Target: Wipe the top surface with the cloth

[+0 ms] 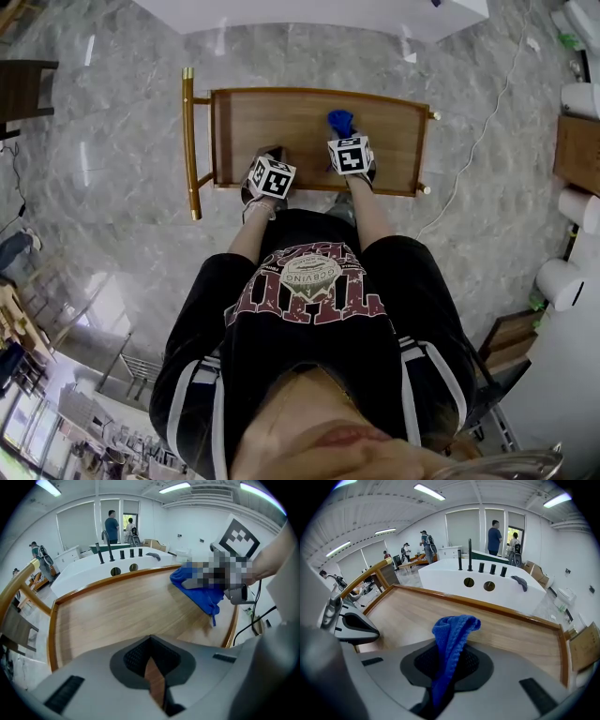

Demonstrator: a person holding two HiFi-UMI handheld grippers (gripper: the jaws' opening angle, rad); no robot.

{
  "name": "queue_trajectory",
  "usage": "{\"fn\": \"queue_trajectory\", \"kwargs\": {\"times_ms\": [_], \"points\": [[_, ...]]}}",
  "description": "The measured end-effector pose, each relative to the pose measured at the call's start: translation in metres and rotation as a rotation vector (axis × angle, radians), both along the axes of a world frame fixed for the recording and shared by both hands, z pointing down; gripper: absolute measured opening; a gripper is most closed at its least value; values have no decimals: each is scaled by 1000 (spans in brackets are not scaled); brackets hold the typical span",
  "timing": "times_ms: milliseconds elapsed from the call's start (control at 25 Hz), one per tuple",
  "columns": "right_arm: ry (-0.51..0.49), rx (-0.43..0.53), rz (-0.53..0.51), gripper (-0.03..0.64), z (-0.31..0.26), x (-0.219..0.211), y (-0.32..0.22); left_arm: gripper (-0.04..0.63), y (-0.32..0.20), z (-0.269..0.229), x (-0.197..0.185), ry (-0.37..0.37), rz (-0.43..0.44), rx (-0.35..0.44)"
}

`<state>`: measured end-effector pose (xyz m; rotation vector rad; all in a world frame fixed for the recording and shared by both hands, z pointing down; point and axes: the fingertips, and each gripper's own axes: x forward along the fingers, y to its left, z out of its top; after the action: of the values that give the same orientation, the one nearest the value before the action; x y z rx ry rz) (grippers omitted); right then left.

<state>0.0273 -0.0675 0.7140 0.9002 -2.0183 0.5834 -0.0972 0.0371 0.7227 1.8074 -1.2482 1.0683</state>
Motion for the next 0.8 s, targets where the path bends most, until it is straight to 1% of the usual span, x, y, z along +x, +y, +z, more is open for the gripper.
{"fn": "queue_trajectory", "kwargs": {"times_ms": [200, 280, 800], "points": [[-10, -22, -8, 55, 3, -10, 5, 46, 10, 2, -27, -5, -99, -8], [-18, -25, -15, 55, 4, -16, 5, 46, 14, 3, -35, -1, -124, -12], [-61, -37, -99, 55, 5, -60, 13, 46, 25, 0, -53, -7, -174, -10]]}}
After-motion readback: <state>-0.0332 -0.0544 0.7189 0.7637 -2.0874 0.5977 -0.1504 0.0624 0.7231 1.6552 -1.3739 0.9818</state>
